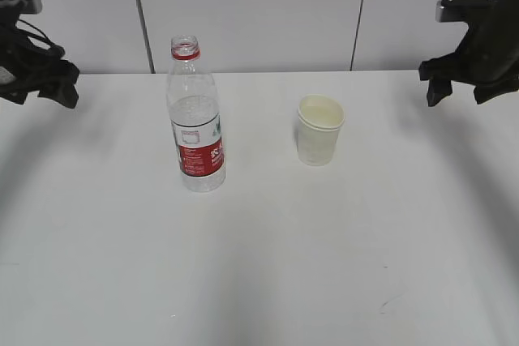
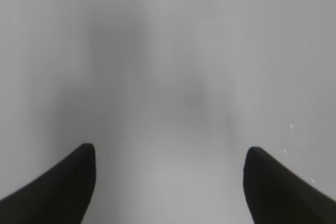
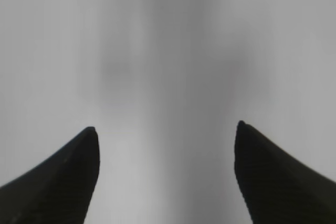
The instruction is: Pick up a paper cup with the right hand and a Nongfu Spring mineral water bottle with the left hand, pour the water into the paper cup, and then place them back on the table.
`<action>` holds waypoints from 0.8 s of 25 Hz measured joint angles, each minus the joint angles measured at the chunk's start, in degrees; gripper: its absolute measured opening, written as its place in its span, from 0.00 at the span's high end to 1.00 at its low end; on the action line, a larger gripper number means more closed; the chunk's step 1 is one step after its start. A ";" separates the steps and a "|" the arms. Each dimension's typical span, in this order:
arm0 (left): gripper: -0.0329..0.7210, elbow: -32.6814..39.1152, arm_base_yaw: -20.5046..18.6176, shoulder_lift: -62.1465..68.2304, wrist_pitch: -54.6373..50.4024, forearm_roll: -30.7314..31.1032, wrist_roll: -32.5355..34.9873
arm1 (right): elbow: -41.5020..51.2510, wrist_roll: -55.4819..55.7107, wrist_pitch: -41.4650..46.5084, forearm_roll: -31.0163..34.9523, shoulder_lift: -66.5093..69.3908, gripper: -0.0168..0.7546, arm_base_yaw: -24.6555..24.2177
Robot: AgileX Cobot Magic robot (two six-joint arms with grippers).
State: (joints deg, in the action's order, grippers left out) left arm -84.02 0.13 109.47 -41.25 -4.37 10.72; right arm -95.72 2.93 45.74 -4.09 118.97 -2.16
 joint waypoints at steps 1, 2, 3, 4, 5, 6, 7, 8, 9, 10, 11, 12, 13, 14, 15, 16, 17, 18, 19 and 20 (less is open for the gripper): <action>0.26 -2.32 -0.08 0.00 -4.30 0.41 0.00 | -1.89 -0.95 4.02 1.15 0.00 0.21 0.00; 0.27 -4.03 -0.16 0.00 -8.05 1.05 0.00 | -3.77 -2.00 7.53 2.73 -0.09 0.21 0.00; 0.27 -5.70 -0.16 0.00 -11.41 2.13 -0.21 | -5.20 -2.93 10.39 4.09 -0.09 0.21 0.00; 0.27 -6.97 -0.16 0.00 -13.83 3.50 -0.82 | -6.15 -3.34 12.42 5.65 -0.09 0.21 0.00; 0.27 -7.73 -0.13 -0.02 -16.24 5.39 -1.56 | -6.98 -4.09 14.50 6.66 -0.09 0.21 0.00; 0.27 -7.96 -0.16 -0.15 -18.29 7.06 -2.24 | -7.38 -4.93 16.26 7.99 -0.09 0.21 0.00; 0.27 -7.96 -0.16 -0.28 -19.94 8.03 -2.62 | -7.52 -5.98 17.69 9.28 -0.33 0.21 0.00; 0.27 -7.70 -0.16 -0.65 -21.59 8.62 -2.88 | -7.52 -6.91 19.31 10.34 -0.71 0.21 0.00; 0.27 -7.08 -0.26 -1.18 -22.61 8.75 -3.09 | -7.12 -8.03 20.96 11.19 -1.23 0.21 0.00; 0.27 -5.77 -0.26 -2.21 -22.96 8.44 -3.09 | -6.07 -8.84 22.22 11.81 -2.26 0.21 0.00; 0.27 -3.80 -0.26 -3.69 -22.97 7.85 -3.09 | -4.57 -9.35 22.71 12.29 -3.83 0.21 0.00; 0.27 -1.75 -0.26 -5.36 -22.84 7.19 -3.09 | -1.94 -9.96 22.97 12.39 -5.58 0.21 0.00; 0.27 1.21 -0.26 -7.91 -22.16 6.58 -3.09 | 1.58 -10.24 22.59 12.64 -8.32 0.21 0.00; 0.27 4.55 -0.21 -10.96 -21.61 6.31 -3.09 | 5.98 -10.51 21.65 12.74 -11.66 0.21 0.00; 0.27 8.24 -0.21 -14.32 -20.66 6.06 -3.14 | 10.09 -10.67 19.78 13.02 -14.89 0.21 0.00; 0.27 11.38 -0.21 -17.20 -19.81 5.77 -3.26 | 15.29 -11.15 17.54 13.32 -19.18 0.21 0.00; 0.27 15.22 -0.21 -20.66 -19.05 5.40 -3.28 | 20.57 -11.95 15.17 13.76 -23.73 0.21 0.00; 0.27 19.00 -0.21 -24.06 -18.44 5.13 -3.28 | 24.85 -12.61 13.38 13.90 -28.35 0.21 0.00; 0.27 22.67 -0.21 -27.48 -17.45 4.68 -3.28 | 29.73 -13.05 11.57 14.03 -32.15 0.21 0.00; 0.27 25.56 -0.21 -30.31 -16.51 4.03 -3.28 | 34.23 -13.31 10.19 14.26 -36.57 0.21 0.00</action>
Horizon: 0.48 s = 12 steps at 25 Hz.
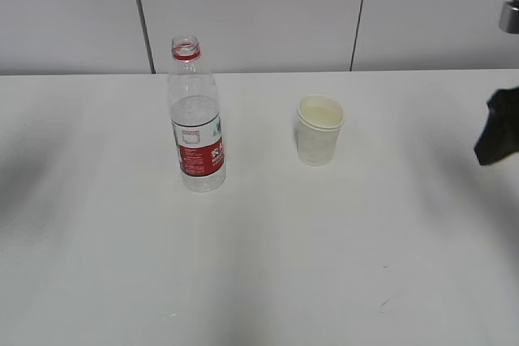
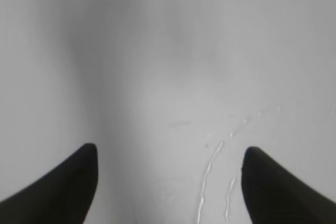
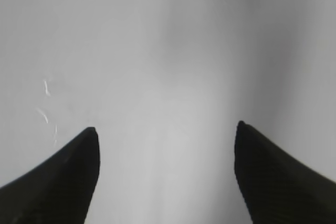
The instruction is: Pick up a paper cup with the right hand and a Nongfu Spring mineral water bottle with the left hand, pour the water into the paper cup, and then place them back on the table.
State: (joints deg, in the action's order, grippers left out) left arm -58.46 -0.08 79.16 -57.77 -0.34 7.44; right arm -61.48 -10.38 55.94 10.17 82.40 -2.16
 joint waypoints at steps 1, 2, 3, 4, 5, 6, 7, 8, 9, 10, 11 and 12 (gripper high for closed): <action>0.27 3.22 0.00 -3.40 0.75 -0.63 0.00 | 4.15 -0.23 -0.78 0.00 -4.20 0.21 0.00; 0.27 6.17 0.00 -6.81 1.66 -1.41 0.00 | 7.33 -0.37 -1.46 0.00 -7.57 0.21 0.00; 0.27 8.87 0.00 -9.58 2.15 -1.86 0.00 | 10.77 -0.44 -1.71 -0.26 -11.56 0.21 0.00; 0.27 10.99 0.00 -12.91 2.39 -2.04 0.00 | 13.80 -0.50 -2.01 -0.56 -15.58 0.21 0.00; 0.27 13.43 0.00 -16.18 2.45 -2.05 0.00 | 16.02 -0.58 -2.19 -0.95 -19.74 0.21 0.00; 0.27 15.72 0.00 -19.40 2.52 -2.05 -0.04 | 18.36 -0.64 -2.57 -1.22 -23.32 0.21 0.00; 0.27 17.47 0.00 -22.00 2.44 -2.05 -0.04 | 20.37 -0.64 -3.04 -1.50 -27.70 0.21 0.00; 0.27 19.27 0.00 -25.06 2.44 -2.05 -0.04 | 22.07 -0.64 -3.11 -1.60 -32.03 0.21 0.00; 0.27 20.83 0.00 -27.97 2.22 -2.05 -0.04 | 23.29 -0.51 -3.24 -1.73 -35.49 0.21 0.00; 0.27 22.10 0.00 -30.78 1.66 -2.05 -0.04 | 24.54 0.04 -3.24 -1.84 -39.39 0.21 0.00; 0.27 22.94 0.00 -32.99 1.10 -2.05 -0.04 | 25.53 0.41 -3.12 -1.97 -43.14 0.22 0.00; 0.27 23.80 0.00 -35.48 0.62 -2.05 -0.04 | 26.23 0.53 -3.01 -2.10 -46.51 0.22 0.00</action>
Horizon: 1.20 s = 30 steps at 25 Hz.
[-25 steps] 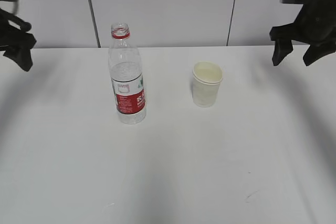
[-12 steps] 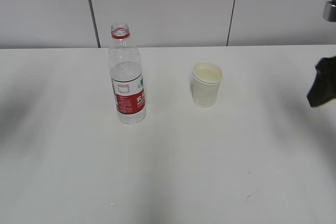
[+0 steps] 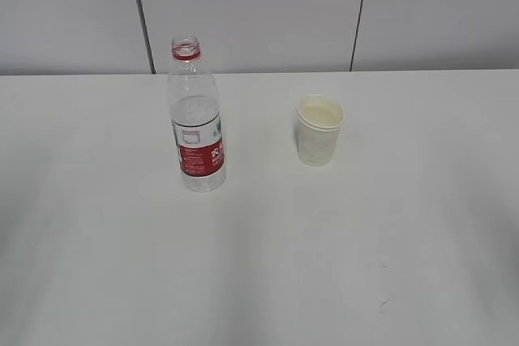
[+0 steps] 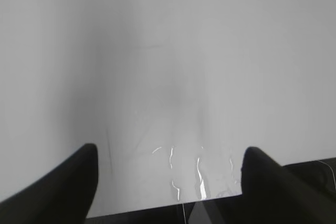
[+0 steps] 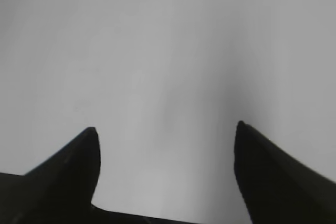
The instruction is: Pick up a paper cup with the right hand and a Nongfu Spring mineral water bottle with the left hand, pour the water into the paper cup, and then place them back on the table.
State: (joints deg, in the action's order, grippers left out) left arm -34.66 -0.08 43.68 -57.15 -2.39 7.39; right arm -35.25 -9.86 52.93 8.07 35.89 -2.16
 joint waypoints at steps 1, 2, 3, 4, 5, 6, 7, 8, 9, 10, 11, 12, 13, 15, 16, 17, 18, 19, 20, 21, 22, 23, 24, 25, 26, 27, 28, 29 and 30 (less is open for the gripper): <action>0.27 0.75 0.00 -2.30 -0.44 -0.05 0.00 | 0.81 0.09 0.15 -0.27 -2.53 0.23 0.00; 0.27 1.36 0.00 -4.11 -0.75 -0.04 0.00 | 1.53 0.21 0.76 -0.37 -5.26 0.24 0.00; 0.28 2.05 0.00 -6.21 -0.91 -0.04 0.00 | 2.16 0.21 1.42 -0.48 -7.57 0.25 0.00; 0.28 2.64 0.00 -8.23 -1.04 -0.11 0.00 | 2.54 0.21 2.41 -0.60 -9.20 0.26 0.00; 0.28 2.94 0.00 -9.95 -1.25 -0.11 0.00 | 2.92 0.21 3.33 -0.60 -10.73 0.27 0.00; 0.28 3.00 0.00 -12.07 -1.69 -0.13 -0.07 | 3.14 0.21 4.17 -0.71 -11.85 0.27 0.00; 0.28 3.00 0.00 -14.31 -1.96 -0.28 -0.19 | 3.14 0.21 4.82 -0.71 -12.56 0.27 0.00; 0.28 3.00 0.00 -16.63 -2.25 -0.41 -0.25 | 3.19 0.21 5.47 -0.71 -12.82 0.27 0.00; 0.28 3.12 0.00 -18.64 -2.71 -0.53 -0.25 | 3.19 0.21 6.02 -0.71 -12.96 0.27 0.00; 0.28 3.44 0.00 -21.15 -3.26 -0.66 -0.40 | 3.19 0.21 6.24 -0.71 -13.10 0.27 0.00; 0.28 3.88 0.00 -23.77 -4.08 -0.74 -0.47 | 3.19 0.21 6.45 -0.71 -13.10 0.27 0.00; 0.28 4.16 0.00 -26.48 -4.99 -0.94 -0.53 | 3.19 0.21 6.58 -0.71 -13.14 0.28 0.00; 0.28 4.21 0.00 -28.81 -5.28 -1.08 -0.60 | 3.19 0.23 6.58 -0.71 -13.23 0.28 0.00; 0.28 4.27 0.00 -34.30 -5.34 -1.30 -0.87 | 3.19 0.23 6.81 -0.71 -13.70 0.28 0.00; 0.28 4.31 0.00 -36.47 -5.39 -1.35 -0.92 | 3.28 0.23 6.81 -0.60 -14.31 0.28 0.00; 0.29 4.39 0.00 -38.97 -5.54 -1.35 -0.93 | 3.71 0.23 6.81 -0.49 -15.25 0.28 0.00; 0.29 4.46 0.00 -41.29 -5.62 -1.41 -1.05 | 4.23 0.23 6.81 -0.49 -16.25 0.28 0.00; 0.29 4.59 0.00 -43.05 -5.82 -1.47 -1.10 | 5.00 0.23 6.81 -0.49 -17.62 0.28 0.00; 0.29 4.59 0.00 -43.81 -6.09 -1.47 -1.18 | 5.42 0.23 6.93 -0.49 -19.17 0.28 0.00; 0.29 4.59 0.00 -43.82 -6.23 -1.47 -1.23 | 5.53 0.23 6.93 -0.39 -20.75 0.28 0.00; 0.29 4.59 0.00 -43.68 -6.28 -1.47 -1.29 | 5.66 0.23 6.82 -0.39 -22.16 0.28 0.00; 0.29 4.59 0.00 -43.68 -6.29 -1.47 -1.29 | 5.66 0.23 6.82 -0.39 -23.81 0.28 0.00; 0.29 4.59 0.00 -43.68 -6.29 -1.47 -1.29 | 5.77 0.33 6.82 -0.39 -25.38 0.28 0.00; 0.29 4.59 0.00 -43.68 -6.29 -1.47 -1.29 | 5.77 0.33 6.82 -0.39 -26.65 0.28 0.00; 0.29 4.59 0.00 -43.68 -6.29 -1.47 -1.34 | 5.77 0.33 6.82 -0.39 -28.12 0.28 0.00; 0.29 4.59 0.00 -43.68 -6.34 -1.47 -1.36 | 5.77 0.33 6.82 -0.39 -29.44 0.28 0.00; 0.29 4.59 0.00 -43.68 -6.34 -1.47 -1.36 | 5.77 0.33 6.70 -0.39 -30.45 0.28 0.00; 0.29 4.59 0.00 -43.68 -6.34 -1.47 -1.41 | 5.77 0.33 6.70 -0.39 -31.66 0.28 0.00; 0.29 4.59 0.00 -43.68 -6.34 -1.47 -1.47 | 5.77 0.33 6.70 -0.39 -32.85 0.28 0.00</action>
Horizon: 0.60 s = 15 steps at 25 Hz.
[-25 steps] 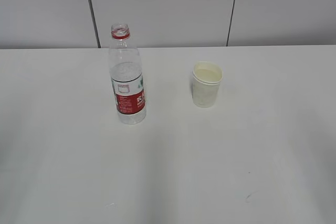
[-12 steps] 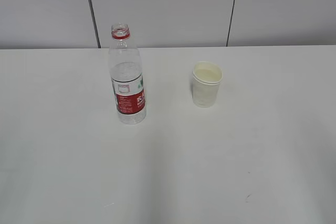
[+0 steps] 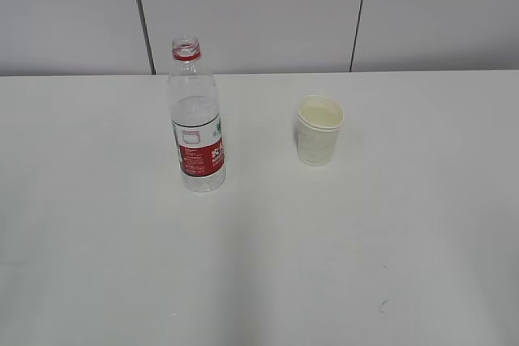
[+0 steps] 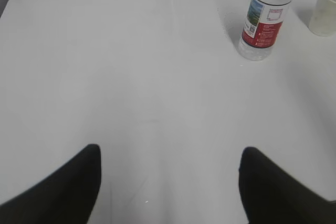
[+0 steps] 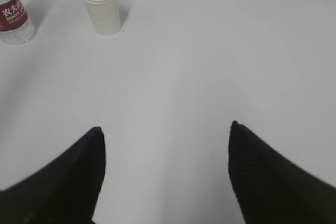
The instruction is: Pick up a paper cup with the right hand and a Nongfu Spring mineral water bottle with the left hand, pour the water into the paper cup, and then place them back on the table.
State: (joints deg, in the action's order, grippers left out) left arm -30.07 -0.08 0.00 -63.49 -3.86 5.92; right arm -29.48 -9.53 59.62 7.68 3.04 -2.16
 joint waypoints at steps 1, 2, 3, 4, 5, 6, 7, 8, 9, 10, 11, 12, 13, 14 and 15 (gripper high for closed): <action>0.29 0.00 0.00 0.00 0.00 0.00 -0.16 | 0.00 0.27 0.00 0.00 -1.12 0.28 0.00; 0.29 0.00 0.00 0.00 0.00 0.00 -0.47 | 0.00 0.53 0.00 0.00 -1.96 0.28 0.00; 0.29 0.00 0.00 0.00 0.00 0.00 -0.73 | 0.00 0.89 0.22 0.00 -2.90 0.28 0.00; 0.29 0.00 0.00 0.00 0.00 0.00 -0.90 | 0.00 1.09 0.68 0.00 -3.56 0.28 0.00; 0.29 0.00 0.00 0.00 0.00 0.00 -0.98 | 0.00 1.25 1.32 0.00 -3.83 0.28 0.00; 0.29 0.00 0.00 0.00 0.00 0.00 -1.09 | 0.00 1.39 2.57 0.00 -3.92 0.28 0.00; 0.29 0.00 0.00 0.00 0.00 0.00 -1.15 | 0.00 1.62 4.07 -0.28 -3.95 0.28 0.00; 0.29 0.00 0.00 0.00 0.00 0.00 -1.29 | 0.00 1.62 5.47 -0.65 -4.05 0.28 0.00; 0.29 0.00 0.00 0.00 0.00 0.00 -1.49 | 0.11 1.86 6.65 -1.08 -4.05 0.28 0.00; 0.29 0.00 0.00 0.00 0.00 -0.05 -1.82 | 0.11 2.10 7.15 -1.20 -4.05 0.28 0.00; 0.29 0.00 0.00 0.00 0.00 -0.05 -2.06 | 0.11 2.51 7.15 -1.29 -4.05 0.28 0.00; 0.29 0.00 0.00 0.00 0.00 -0.05 -2.33 | 0.38 2.76 7.15 -1.29 -4.05 0.28 0.00; 0.29 0.00 0.00 0.00 0.00 -0.05 -2.45 | 0.59 3.01 7.02 -1.29 -4.05 0.28 0.00; 0.29 0.00 0.00 0.00 0.00 -0.05 -2.58 | 0.99 3.12 7.02 -1.29 -4.05 0.28 0.00; 0.29 0.00 0.00 0.00 0.00 -0.05 -2.58 | 1.28 3.24 6.92 -1.29 -4.05 0.28 0.00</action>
State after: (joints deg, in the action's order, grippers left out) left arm -30.07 -0.08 0.00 -63.49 -3.92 3.35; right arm -28.20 -6.29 66.54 6.39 -1.02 -2.16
